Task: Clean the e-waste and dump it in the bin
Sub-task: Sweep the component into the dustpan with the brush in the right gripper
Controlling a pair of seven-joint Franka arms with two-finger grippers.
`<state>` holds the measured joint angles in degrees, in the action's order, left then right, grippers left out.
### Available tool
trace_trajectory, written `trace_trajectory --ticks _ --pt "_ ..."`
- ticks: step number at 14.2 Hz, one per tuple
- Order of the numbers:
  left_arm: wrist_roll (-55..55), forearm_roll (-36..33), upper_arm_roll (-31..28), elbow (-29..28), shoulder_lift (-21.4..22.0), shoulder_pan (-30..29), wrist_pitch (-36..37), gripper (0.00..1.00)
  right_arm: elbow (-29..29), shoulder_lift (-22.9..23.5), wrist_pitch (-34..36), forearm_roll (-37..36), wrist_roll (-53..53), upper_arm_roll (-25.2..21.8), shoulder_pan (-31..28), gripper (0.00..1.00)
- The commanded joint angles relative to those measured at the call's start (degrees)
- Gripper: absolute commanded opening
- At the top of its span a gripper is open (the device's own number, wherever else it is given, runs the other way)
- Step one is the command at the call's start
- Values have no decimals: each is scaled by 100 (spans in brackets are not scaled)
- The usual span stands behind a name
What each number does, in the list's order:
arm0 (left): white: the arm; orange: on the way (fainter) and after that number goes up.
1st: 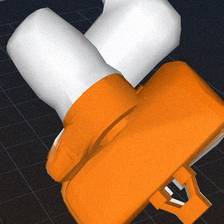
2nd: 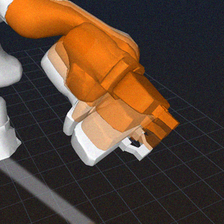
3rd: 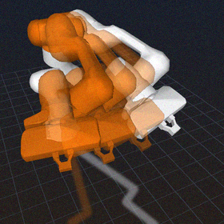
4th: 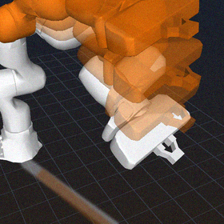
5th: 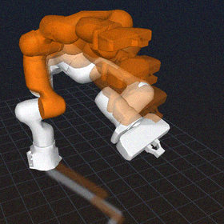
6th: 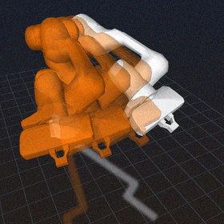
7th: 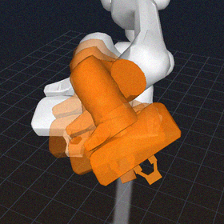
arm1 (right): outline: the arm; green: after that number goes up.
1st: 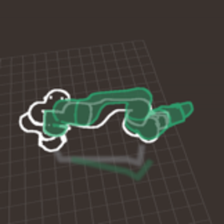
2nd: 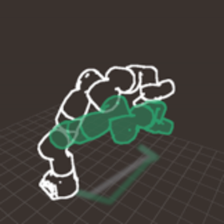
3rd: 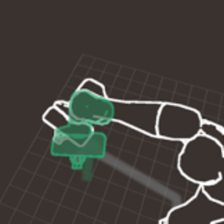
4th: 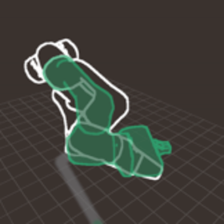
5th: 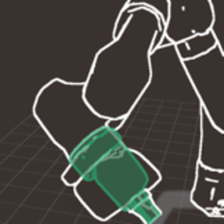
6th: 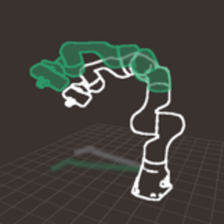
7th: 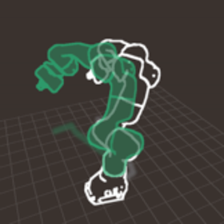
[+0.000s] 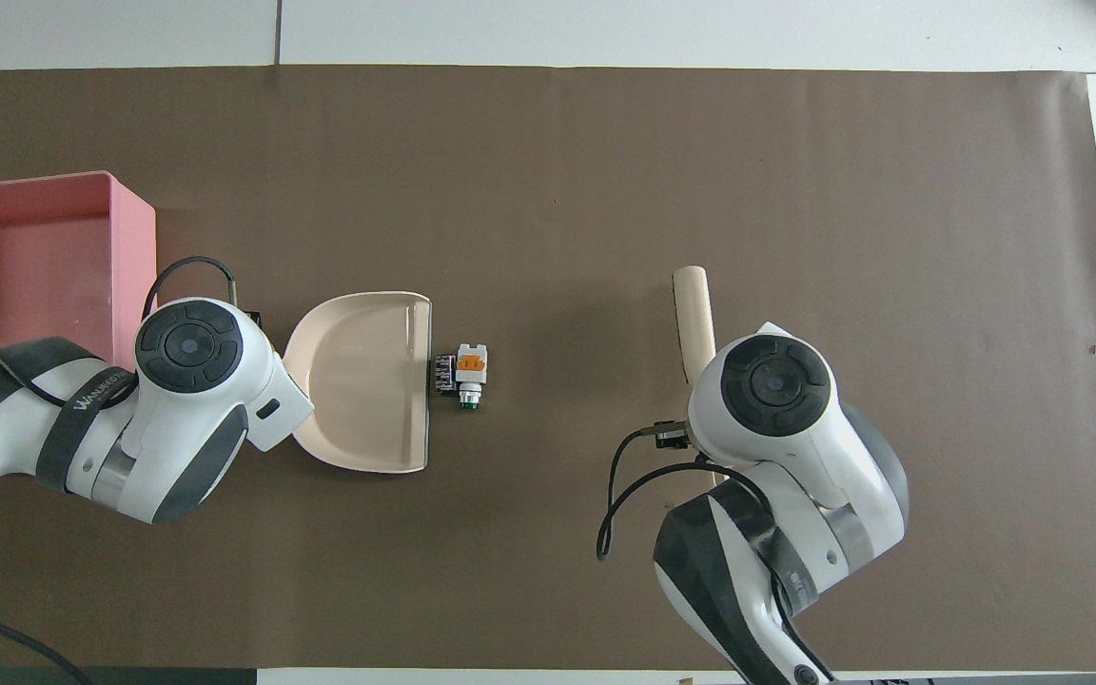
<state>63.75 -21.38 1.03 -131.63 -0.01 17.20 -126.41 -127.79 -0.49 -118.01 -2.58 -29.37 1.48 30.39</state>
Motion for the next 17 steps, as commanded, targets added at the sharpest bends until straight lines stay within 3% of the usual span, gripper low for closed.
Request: trace_trajectory --ticks 1,5,10,17 --pt "-415 -147 -41 -249 195 152 -103 0 393 372 75 -120 -638 -25 571 0" --pt "-724 -147 -41 -249 195 152 -59 0 1439 1470 120 -129 -1545 -25 1328 0" --pt "-732 -147 -41 -258 186 143 -85 0 1564 1657 -310 -32 -1633 -16 1697 0" --pt "-724 -147 -32 -258 194 73 -94 0 2152 2078 -625 406 -1581 230 1759 0"
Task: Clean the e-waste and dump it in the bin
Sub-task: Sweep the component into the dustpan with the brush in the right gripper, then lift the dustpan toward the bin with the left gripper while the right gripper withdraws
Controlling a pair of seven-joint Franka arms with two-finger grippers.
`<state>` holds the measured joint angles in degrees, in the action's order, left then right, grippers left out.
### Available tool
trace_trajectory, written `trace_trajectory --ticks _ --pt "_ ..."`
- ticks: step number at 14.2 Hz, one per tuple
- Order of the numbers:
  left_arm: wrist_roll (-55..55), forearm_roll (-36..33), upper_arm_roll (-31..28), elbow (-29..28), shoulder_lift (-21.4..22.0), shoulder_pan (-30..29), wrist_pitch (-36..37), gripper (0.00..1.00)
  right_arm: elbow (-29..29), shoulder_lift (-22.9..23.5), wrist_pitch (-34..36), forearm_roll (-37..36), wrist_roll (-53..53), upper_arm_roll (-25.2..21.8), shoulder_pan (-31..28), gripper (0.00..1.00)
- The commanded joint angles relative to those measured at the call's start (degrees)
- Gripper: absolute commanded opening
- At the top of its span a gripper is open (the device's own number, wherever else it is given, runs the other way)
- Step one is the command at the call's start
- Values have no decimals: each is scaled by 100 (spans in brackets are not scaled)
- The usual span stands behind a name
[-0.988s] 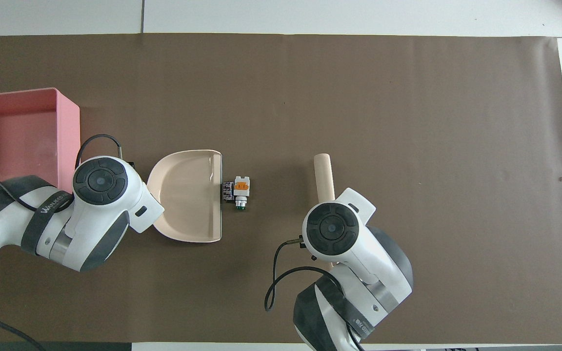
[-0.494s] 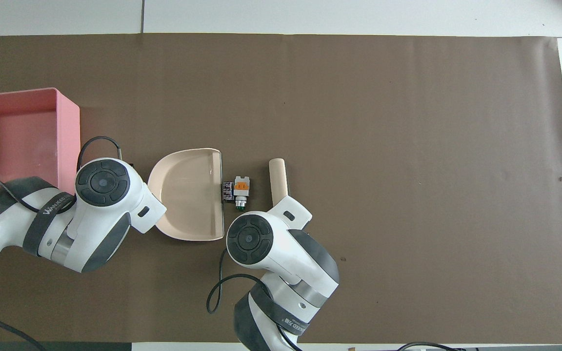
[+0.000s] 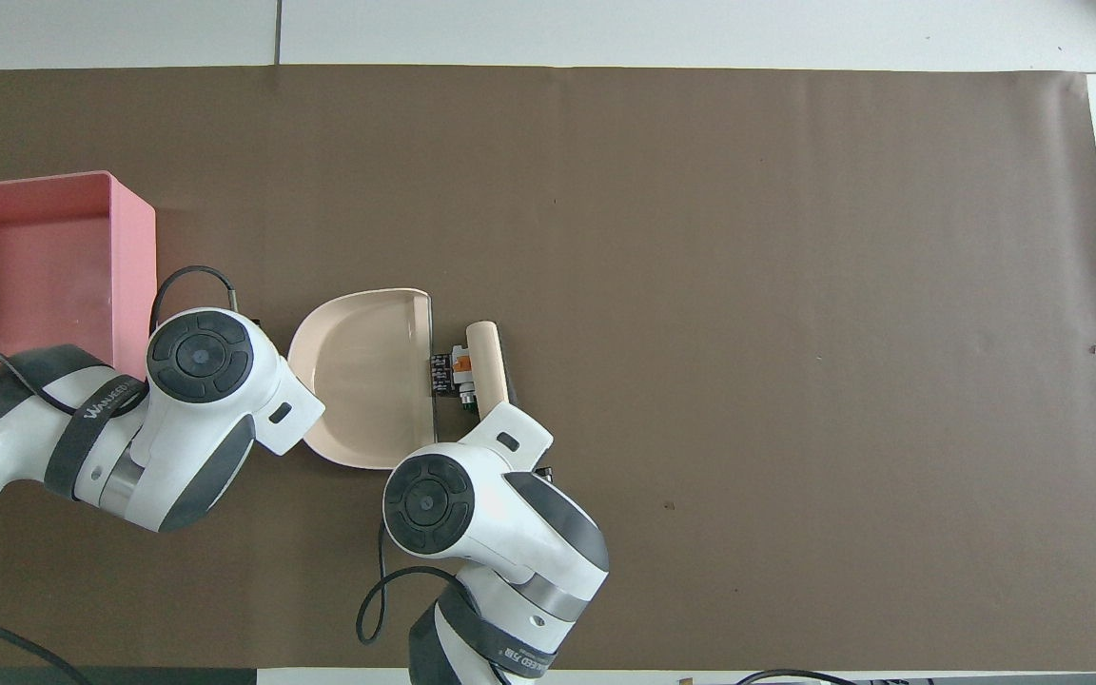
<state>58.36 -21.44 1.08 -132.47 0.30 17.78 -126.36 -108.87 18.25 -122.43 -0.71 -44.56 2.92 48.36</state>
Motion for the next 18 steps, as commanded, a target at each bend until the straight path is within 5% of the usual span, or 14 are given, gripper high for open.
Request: trace_trajectory --ticks 1,5,9,13,18 --pt "-184 -141 -37 -183 163 15 -99 0 305 258 -446 420 -62 199 -28 0" --pt "-236 -141 -28 -262 181 6 -117 0 410 434 -1678 1622 428 411 -54 0" --pt "-193 -124 -20 -306 163 -169 -379 0 938 540 -1530 1960 553 403 -90 0" --pt "-167 -62 -11 -534 146 -381 -1082 0 895 -47 -443 1855 387 263 -107 0" --pt "-114 288 -2 -614 102 -451 -1646 0 745 -1287 1306 1417 359 209 -1062 0"
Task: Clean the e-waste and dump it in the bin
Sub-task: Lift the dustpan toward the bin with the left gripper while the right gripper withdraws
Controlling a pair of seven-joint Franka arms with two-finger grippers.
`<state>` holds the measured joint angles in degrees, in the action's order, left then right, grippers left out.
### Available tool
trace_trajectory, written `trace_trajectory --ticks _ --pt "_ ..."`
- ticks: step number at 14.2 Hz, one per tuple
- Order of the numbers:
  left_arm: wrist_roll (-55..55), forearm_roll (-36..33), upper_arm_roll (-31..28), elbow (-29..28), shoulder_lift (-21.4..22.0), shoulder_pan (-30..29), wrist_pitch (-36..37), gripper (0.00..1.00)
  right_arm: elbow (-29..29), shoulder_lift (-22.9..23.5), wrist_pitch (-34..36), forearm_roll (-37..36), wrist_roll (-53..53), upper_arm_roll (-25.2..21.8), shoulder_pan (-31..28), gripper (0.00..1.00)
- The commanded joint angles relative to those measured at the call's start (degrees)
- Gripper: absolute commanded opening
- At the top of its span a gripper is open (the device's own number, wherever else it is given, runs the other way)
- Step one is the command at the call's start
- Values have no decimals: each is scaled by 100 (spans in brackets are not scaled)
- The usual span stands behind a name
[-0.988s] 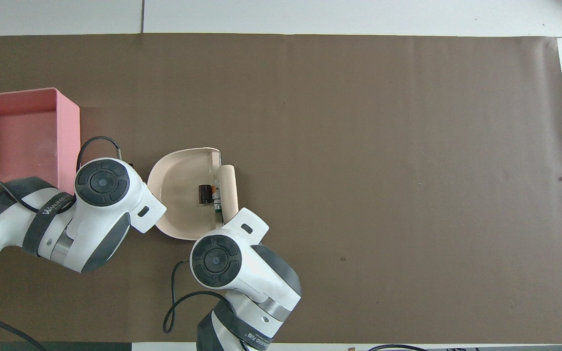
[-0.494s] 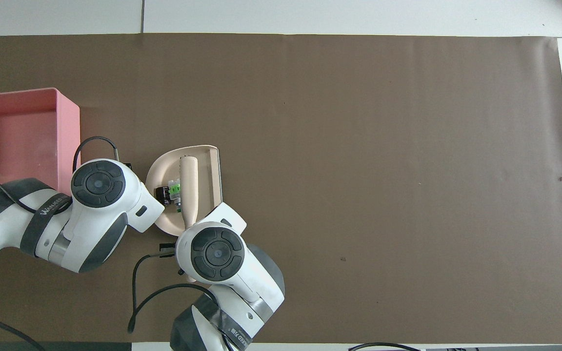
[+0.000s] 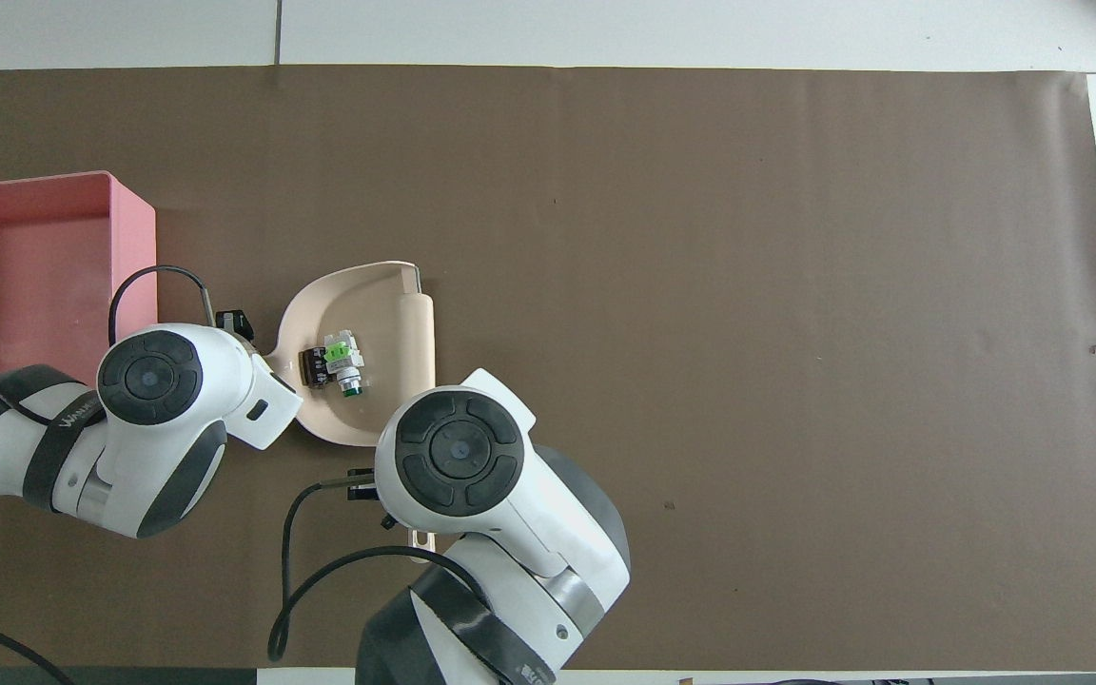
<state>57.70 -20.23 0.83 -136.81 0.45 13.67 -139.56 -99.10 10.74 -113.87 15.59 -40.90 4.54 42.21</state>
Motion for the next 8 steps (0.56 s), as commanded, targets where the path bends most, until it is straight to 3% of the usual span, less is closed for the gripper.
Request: trace_trajectory --ticks 1,4,8 --pt "-5 264 22 -153 87 -40 -335 0 -233 -694 671 -292 38 47 -764 0" --pt "705 930 5 -22 192 -75 -55 0 -198 -801 1322 -521 650 47 -1766 0" --pt "2119 1871 -39 1101 228 -531 1507 0 -521 -915 1894 -635 2239 47 -3304 0"
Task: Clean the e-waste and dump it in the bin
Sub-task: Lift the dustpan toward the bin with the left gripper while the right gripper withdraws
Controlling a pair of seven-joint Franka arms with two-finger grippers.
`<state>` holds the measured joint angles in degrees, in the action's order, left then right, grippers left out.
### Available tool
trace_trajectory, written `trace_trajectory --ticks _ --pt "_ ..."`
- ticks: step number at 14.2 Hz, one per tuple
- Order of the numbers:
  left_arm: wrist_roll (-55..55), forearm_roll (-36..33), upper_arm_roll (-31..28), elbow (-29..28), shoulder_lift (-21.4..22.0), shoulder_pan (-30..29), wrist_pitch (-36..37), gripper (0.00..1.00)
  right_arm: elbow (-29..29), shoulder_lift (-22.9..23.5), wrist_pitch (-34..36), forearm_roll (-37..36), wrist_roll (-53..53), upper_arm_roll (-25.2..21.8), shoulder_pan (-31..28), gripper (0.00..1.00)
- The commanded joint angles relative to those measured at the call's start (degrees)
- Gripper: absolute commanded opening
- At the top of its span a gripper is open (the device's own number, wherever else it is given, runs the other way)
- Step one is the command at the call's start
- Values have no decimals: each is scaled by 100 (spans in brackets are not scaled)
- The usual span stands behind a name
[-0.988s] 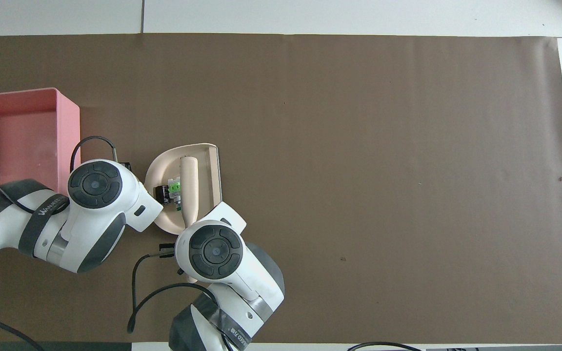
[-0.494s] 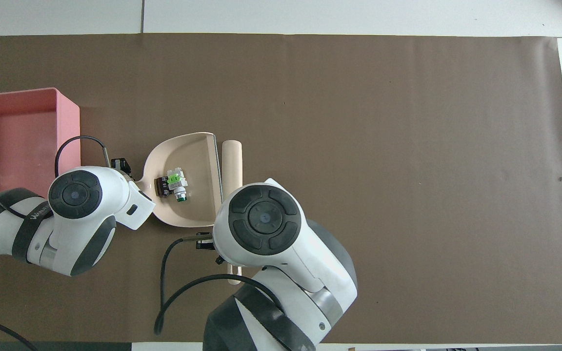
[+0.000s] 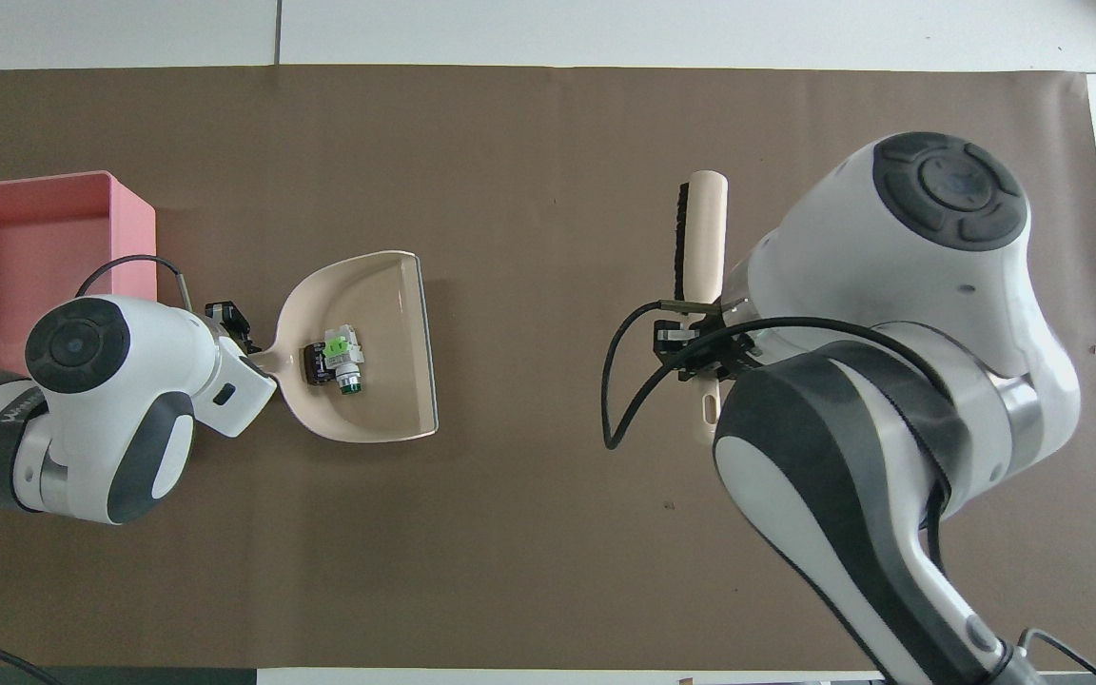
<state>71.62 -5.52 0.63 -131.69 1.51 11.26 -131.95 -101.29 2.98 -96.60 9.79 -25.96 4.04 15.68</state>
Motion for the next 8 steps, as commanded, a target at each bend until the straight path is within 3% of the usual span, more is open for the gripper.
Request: trace_trajectory --ticks 1,4,8 --pt "1044 533 -27 871 104 -534 1011 0 -478 -166 168 -257 1133 106 -958 0" --pt "1748 755 -36 1593 51 -1256 1531 0 -1197 -210 -348 -960 1698 106 -1627 0" --pt "2671 755 -36 1980 51 -2275 1681 0 -2779 -684 -1904 -1190 2603 106 -2472 0"
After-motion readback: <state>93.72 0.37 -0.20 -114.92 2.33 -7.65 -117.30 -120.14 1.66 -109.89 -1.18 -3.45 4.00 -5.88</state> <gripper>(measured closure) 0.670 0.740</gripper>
